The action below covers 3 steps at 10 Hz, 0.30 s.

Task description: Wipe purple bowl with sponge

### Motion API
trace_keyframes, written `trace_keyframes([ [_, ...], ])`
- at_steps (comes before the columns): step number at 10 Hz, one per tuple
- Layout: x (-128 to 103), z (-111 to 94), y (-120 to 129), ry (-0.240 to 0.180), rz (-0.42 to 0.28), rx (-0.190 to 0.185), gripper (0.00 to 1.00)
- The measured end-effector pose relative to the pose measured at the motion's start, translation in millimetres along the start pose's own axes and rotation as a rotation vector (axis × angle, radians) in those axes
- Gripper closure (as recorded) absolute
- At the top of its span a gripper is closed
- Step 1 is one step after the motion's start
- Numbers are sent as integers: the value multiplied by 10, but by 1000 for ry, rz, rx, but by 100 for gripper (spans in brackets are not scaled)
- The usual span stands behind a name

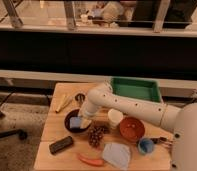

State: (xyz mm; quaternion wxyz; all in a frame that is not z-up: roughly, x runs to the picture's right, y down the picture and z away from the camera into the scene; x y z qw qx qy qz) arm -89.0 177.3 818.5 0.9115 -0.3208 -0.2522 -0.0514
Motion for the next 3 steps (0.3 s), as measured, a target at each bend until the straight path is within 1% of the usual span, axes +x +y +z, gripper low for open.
trace_keyframes([
  [3, -60, 54, 53, -3, -16, -14, 98],
])
